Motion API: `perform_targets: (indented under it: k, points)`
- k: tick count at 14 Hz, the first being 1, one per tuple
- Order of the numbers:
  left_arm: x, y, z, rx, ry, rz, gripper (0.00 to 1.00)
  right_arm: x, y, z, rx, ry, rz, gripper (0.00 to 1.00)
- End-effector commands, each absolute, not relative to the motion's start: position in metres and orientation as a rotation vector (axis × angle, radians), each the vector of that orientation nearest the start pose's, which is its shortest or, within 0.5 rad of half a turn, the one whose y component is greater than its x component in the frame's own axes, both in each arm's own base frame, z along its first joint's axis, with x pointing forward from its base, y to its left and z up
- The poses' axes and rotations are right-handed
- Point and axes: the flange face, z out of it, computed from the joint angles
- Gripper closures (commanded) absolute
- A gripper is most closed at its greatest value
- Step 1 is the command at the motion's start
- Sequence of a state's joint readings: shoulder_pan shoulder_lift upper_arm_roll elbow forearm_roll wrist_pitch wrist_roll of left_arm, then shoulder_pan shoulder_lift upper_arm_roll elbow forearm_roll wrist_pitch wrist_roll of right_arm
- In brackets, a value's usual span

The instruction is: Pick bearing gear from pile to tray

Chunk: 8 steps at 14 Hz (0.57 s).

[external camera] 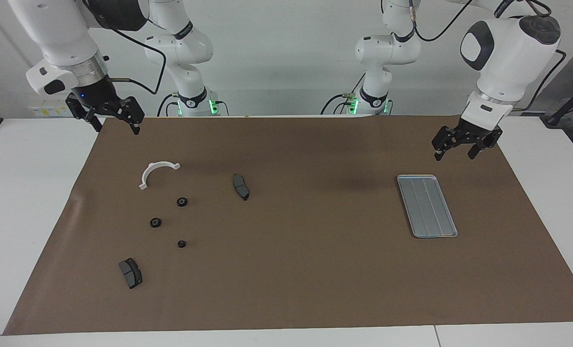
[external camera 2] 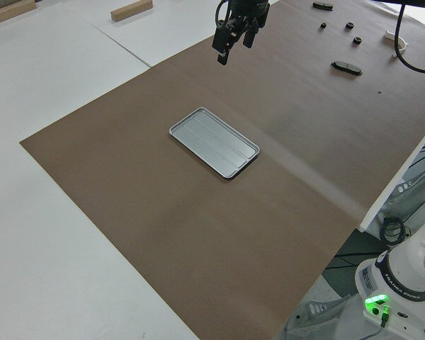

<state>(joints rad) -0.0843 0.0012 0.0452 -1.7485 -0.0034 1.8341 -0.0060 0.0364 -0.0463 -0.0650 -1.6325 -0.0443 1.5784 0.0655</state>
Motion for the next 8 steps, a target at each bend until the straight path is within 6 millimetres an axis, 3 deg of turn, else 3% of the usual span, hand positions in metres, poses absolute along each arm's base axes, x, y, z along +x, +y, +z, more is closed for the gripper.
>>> perform_targets:
  k: [1,5,8]
  points:
    - [0.565,-0.02,0.566,-3.131,0.04,-0.147,0.0,0.53,-0.022,0.617,-3.143,0.156,0.0,0.0]
    - [0.566,-0.019,0.565,-3.131,0.035,-0.144,0.0,0.527,-0.022,0.611,-3.141,0.143,-0.062,0.0]
    - [0.566,-0.02,0.565,-3.131,0.037,-0.145,0.0,0.542,-0.022,0.603,-3.144,0.135,-0.111,0.0]
